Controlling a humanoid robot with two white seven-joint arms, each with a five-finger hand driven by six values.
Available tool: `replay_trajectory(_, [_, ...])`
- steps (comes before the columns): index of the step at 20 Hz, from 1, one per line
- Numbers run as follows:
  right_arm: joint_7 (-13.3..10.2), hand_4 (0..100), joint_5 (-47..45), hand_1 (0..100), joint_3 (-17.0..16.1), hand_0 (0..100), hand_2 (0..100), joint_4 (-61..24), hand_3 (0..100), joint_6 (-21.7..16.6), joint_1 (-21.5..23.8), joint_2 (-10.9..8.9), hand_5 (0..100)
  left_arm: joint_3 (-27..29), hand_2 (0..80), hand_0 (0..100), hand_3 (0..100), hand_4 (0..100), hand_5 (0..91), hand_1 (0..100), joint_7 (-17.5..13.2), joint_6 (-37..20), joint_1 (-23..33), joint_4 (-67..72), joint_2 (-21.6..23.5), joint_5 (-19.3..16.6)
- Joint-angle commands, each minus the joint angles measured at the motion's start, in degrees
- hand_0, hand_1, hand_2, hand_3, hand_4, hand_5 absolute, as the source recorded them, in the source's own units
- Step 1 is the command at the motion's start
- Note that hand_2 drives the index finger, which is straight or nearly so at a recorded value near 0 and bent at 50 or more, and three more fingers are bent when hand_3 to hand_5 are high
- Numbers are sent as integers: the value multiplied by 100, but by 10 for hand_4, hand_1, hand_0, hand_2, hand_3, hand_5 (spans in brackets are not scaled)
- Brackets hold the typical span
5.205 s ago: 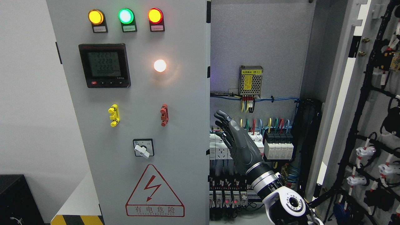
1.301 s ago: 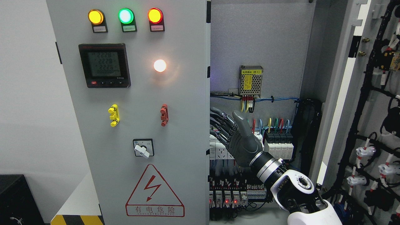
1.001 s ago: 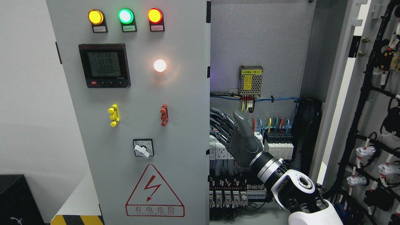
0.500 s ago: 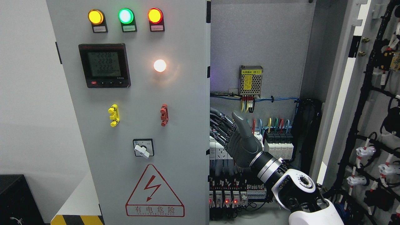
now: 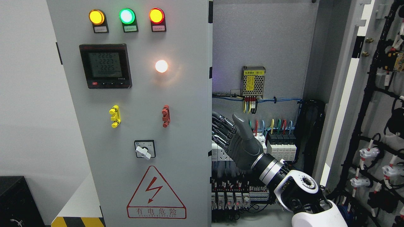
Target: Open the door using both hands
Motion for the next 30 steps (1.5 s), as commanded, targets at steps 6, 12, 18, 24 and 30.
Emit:
replay_trajectory(6, [22, 0, -168, 137, -11, 71, 0, -5, 0, 181, -76, -44, 0, 0, 0, 120, 0, 0, 0, 556, 0, -33, 53, -123, 0, -3])
replay_trajectory(12, [196, 0, -168, 137, -11, 71, 0, -49, 0, 172, -76, -35, 0, 0, 0, 120, 0, 0, 0, 556, 0, -33, 53, -123, 0, -3])
replay_trajectory(18, [294, 0, -168, 137, -11, 71, 0, -58, 0, 198, -76, -36, 0, 0, 0, 120, 0, 0, 0, 556, 0, -33, 53, -123, 0, -3])
replay_trajectory(24, [294, 0, -168, 137, -20, 71, 0, -58, 0, 198, -76, -44, 0, 0, 0, 120, 0, 0, 0, 556, 0, -33, 53, -123, 0, -3])
replay_trajectory(30, [294, 0, -168, 137, 16, 71, 0, -400, 0, 172, 99, -53, 0, 0, 0, 120, 0, 0, 0, 556, 0, -33, 53, -123, 0, -3])
